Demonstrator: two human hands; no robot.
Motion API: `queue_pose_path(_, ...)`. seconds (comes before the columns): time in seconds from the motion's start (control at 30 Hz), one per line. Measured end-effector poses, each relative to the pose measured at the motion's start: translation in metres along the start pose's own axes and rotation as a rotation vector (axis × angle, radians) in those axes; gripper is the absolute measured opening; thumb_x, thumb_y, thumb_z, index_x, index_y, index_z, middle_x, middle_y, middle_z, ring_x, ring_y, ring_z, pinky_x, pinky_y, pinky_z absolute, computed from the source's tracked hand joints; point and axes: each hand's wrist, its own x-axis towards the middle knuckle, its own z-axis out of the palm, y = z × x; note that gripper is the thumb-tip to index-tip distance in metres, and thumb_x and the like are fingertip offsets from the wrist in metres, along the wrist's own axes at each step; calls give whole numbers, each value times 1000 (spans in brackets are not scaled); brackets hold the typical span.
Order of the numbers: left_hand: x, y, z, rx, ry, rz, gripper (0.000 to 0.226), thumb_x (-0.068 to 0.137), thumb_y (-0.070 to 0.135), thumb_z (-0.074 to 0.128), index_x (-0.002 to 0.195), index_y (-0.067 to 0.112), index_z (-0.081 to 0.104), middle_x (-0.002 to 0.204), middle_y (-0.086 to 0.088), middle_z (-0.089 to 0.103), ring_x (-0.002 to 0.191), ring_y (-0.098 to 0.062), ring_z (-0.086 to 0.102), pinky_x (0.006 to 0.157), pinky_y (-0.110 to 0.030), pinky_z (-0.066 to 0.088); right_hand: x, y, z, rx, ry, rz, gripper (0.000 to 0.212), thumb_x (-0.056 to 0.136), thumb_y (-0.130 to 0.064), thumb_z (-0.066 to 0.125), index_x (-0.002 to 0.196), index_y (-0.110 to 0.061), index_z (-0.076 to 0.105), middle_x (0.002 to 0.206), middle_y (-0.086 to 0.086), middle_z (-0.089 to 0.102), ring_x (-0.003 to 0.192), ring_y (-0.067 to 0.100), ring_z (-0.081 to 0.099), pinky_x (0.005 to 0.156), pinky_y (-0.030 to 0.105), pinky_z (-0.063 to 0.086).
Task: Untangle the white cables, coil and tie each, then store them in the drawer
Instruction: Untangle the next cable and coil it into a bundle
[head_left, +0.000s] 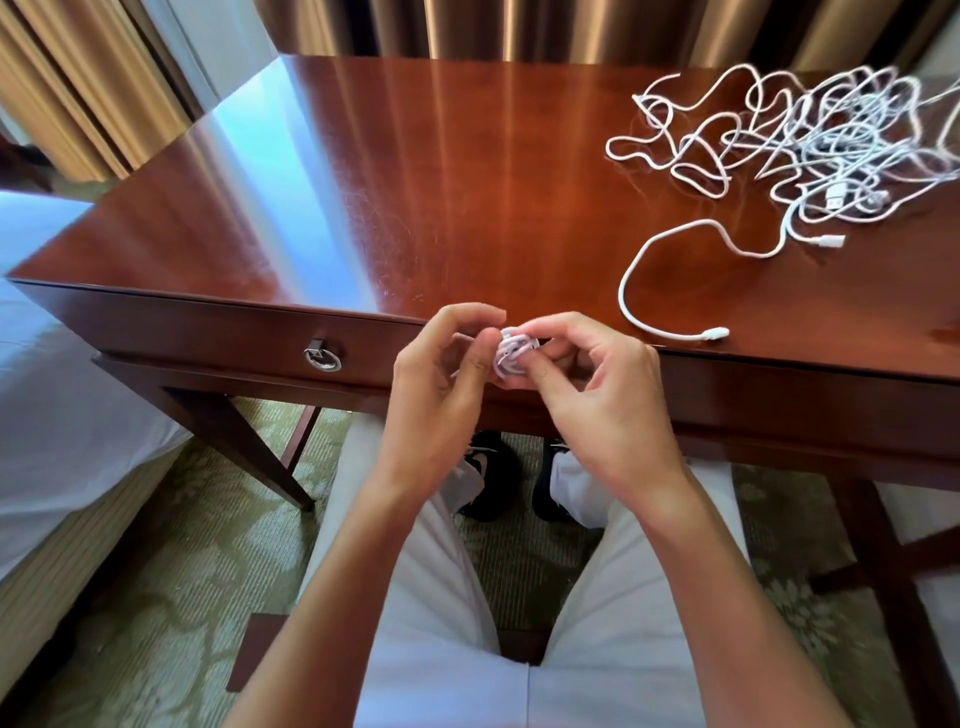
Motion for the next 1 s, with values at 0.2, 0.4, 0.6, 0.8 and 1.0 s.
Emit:
queue_pose_path(0.2,13,3,-22,-73,-269,-112,7,90,0,69,97,0,71,85,-17,68,64,-22,66,66,-31,55,0,5,-13,56,-143,31,7,88,-3,75,92,-8,73,82,-1,77,79,12,76,77,32,63)
queue_pose_path(0.4,17,-3,-21,177,-282,-92,14,89,11,68,81,22,66,68,7,63,59,-9,56,58,-29,45,-3,10,-12,154,-170,72,8,87,-3,76,92,-9,72,82,6,76,79,22,76,77,47,63)
queue_pose_path(0.6,4,6,-2,298,-106,105,19,84,-12,53,85,7,60,74,6,60,65,-7,54,63,-18,40,-8,12,5,112,52,17,23,80,-32,85,87,-22,66,80,11,62,60,8,44,53,32,42)
queue_pose_path(0.8,2,5,7,132,13,25,24,98,4,48,89,26,50,79,-2,65,60,-23,62,54,-46,55,-6,17,16,20,224,-71,18,85,-31,79,87,-24,62,89,-4,54,65,10,49,60,29,46)
queue_pose_path(1.0,0,10,10,-76,59,-47,25,104,-1,42,88,18,45,78,1,72,58,-17,64,57,-28,55,-11,18,19,-20,220,-120,10,95,-19,66,101,-12,63,110,-4,65,109,17,64,86,45,57)
